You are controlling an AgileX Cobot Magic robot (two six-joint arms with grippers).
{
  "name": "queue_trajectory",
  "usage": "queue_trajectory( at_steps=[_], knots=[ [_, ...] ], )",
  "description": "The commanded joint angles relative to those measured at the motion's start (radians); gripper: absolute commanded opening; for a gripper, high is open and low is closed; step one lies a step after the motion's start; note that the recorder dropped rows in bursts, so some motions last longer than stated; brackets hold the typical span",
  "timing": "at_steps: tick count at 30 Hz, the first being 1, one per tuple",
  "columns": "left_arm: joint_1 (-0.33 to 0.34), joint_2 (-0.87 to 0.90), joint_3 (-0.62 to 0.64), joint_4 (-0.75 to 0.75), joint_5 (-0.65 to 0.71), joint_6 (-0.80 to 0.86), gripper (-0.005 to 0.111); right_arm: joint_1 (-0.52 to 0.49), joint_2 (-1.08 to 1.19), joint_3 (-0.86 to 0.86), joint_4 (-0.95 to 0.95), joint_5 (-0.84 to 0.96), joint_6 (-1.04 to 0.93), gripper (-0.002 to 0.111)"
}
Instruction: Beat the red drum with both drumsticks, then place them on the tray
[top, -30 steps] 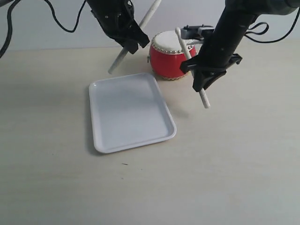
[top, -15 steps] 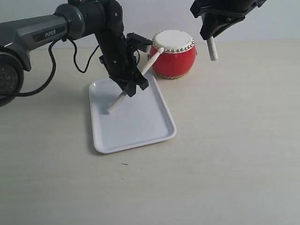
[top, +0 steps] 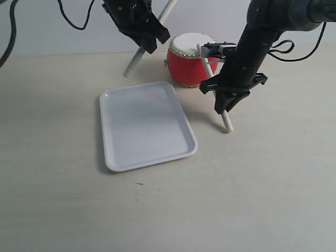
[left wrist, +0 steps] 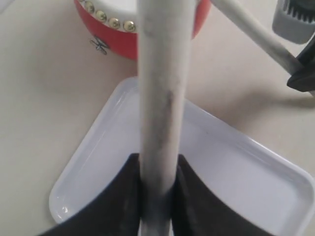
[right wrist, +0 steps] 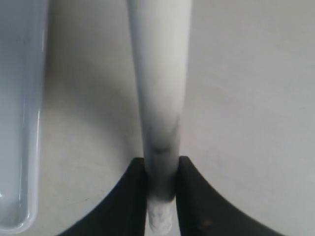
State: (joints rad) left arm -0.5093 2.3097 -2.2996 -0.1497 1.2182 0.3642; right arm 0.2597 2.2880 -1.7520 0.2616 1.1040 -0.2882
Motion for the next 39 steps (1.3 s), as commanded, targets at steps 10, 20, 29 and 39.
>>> queue_trajectory(
  at_steps=[10, 20, 29, 39],
  knots=[
    [-0.002, 0.126, 0.002, -0.008, -0.084, -0.052, 0.000, -0.005, -0.337, -0.050, 0.022, 0.054, -0.002, 0.000],
    [-0.002, 0.236, -0.048, 0.007, -0.009, -0.068, 0.000, -0.005, -0.421, -0.050, -0.001, 0.020, -0.025, 0.000],
    [0.011, 0.069, -0.121, 0.003, 0.003, -0.125, 0.000, -0.005, -0.419, -0.050, 0.052, 0.113, -0.025, 0.000],
    [0.009, -0.111, -0.001, -0.148, 0.003, -0.067, 0.000, -0.005, -0.502, -0.002, 0.072, 0.117, -0.020, 0.000]
  ],
)
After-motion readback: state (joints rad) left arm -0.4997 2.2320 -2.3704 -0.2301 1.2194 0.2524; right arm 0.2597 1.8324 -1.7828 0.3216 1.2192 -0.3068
